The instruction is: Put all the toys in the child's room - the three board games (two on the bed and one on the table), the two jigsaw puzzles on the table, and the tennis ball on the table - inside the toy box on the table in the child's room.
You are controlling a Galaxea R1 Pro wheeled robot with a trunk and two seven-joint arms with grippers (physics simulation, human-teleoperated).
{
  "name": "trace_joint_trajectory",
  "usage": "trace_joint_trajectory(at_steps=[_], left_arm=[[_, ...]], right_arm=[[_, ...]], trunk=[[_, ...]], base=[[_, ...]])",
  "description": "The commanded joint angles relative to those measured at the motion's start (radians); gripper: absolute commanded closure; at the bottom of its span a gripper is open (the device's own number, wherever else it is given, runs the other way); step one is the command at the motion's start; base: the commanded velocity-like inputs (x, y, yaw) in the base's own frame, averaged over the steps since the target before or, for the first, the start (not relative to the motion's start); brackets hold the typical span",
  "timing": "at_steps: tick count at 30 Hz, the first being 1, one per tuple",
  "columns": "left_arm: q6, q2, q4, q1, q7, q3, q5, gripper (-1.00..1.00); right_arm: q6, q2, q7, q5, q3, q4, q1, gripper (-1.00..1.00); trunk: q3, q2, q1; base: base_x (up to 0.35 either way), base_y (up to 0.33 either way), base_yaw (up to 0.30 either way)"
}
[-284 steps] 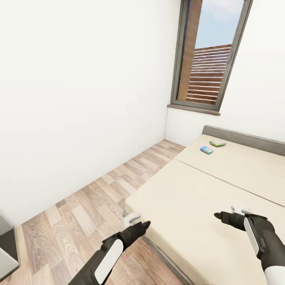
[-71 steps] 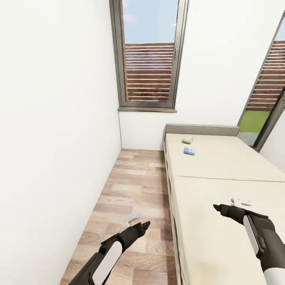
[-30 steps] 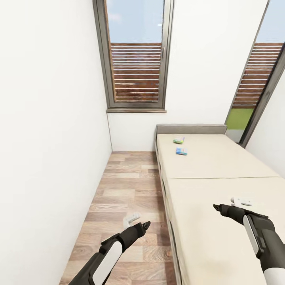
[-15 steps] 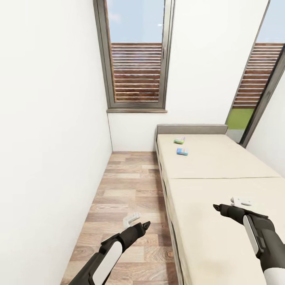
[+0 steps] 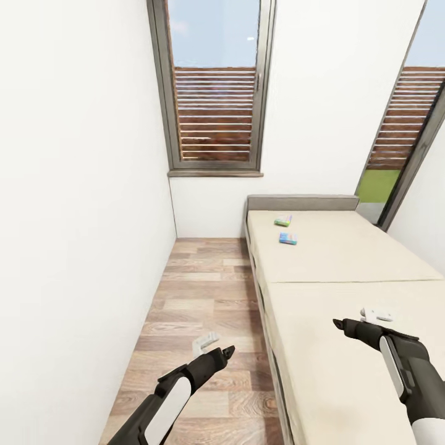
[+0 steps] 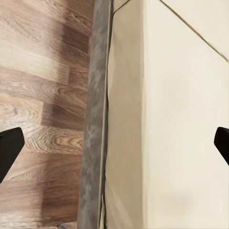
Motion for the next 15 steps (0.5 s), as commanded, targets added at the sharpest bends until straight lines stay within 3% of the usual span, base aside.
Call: trace_joint_trajectory(at_steps=[1, 15], left_arm=[[0.002, 0.0, -0.002, -0.001, 0.009, -0.002, 0.01, -1.0], [0.002, 0.0, -0.002, -0.001, 0.009, -0.002, 0.01, -1.0]], right_arm=[[0.005, 0.0, 0.004, 0.0, -0.002, -0.001, -0.001, -1.0], [0.005, 0.0, 0.004, 0.0, -0.002, -0.001, -0.001, -1.0]], trunk=[[-0.001, -0.001, 0.0], [-0.001, -0.001, 0.0]], base=[[0.059, 0.043, 0.0], [0.023, 0.016, 0.0]])
